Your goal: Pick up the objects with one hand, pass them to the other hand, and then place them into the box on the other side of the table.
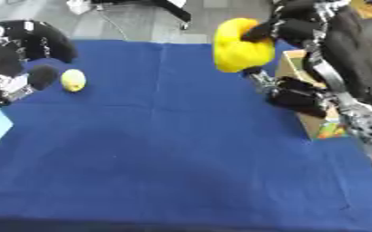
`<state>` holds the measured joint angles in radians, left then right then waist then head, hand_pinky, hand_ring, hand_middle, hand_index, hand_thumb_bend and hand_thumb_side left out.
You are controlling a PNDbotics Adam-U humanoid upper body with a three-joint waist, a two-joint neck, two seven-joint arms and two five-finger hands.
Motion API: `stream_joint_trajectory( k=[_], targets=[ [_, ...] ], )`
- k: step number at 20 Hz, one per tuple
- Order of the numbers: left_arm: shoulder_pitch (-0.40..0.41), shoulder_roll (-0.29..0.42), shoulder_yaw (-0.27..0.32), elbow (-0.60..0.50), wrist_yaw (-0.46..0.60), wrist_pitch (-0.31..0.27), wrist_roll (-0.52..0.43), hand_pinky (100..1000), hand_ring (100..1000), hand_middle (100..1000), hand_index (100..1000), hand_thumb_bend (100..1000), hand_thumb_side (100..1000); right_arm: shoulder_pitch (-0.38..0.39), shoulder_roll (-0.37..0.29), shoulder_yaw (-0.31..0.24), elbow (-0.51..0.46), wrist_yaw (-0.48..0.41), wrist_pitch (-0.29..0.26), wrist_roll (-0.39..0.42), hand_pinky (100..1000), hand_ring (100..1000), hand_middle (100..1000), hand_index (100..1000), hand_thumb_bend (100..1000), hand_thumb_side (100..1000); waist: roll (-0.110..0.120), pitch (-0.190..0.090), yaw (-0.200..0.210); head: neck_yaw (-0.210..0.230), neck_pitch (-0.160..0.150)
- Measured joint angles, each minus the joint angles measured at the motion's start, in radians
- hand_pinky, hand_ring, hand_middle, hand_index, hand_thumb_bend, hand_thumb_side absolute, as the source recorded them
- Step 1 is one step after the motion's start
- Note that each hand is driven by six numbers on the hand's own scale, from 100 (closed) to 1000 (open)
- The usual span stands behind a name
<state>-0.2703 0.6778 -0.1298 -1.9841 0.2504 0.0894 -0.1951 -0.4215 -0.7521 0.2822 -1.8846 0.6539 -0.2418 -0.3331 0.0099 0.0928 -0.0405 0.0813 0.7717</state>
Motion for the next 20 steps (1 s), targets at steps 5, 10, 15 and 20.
stream_joint_trajectory(
  k=[5, 10, 15, 20],
  targets=[
    [0.053, -0.037, 0.017, 0.000, -0.020, 0.004, 0.063, 722, 681, 619, 712, 412, 435, 0.108, -0.032, -0.117, 0.117, -0.072, 0.074, 0.050, 670, 413, 398, 295, 100, 100, 0.000, 0.000, 0.022, -0.016, 0.000],
    [0.077, -0.072, 0.025, 0.000, -0.031, 0.010, 0.091, 720, 678, 616, 711, 411, 440, 0.116, -0.037, -0.221, 0.232, -0.097, 0.144, 0.119, 678, 421, 408, 307, 100, 100, 0.000, 0.000, 0.036, -0.053, 0.000],
    [0.087, -0.093, 0.028, 0.000, -0.032, 0.011, 0.097, 719, 678, 614, 710, 411, 444, 0.060, -0.021, -0.257, 0.345, -0.065, 0.214, 0.189, 686, 434, 421, 325, 100, 115, 0.000, 0.000, 0.044, -0.114, 0.000],
    [0.093, -0.105, 0.028, 0.001, -0.032, 0.010, 0.097, 719, 678, 613, 710, 412, 447, -0.011, 0.004, -0.233, 0.471, -0.011, 0.291, 0.266, 741, 532, 523, 472, 100, 262, -0.001, 0.000, 0.050, -0.169, 0.000]
  ],
)
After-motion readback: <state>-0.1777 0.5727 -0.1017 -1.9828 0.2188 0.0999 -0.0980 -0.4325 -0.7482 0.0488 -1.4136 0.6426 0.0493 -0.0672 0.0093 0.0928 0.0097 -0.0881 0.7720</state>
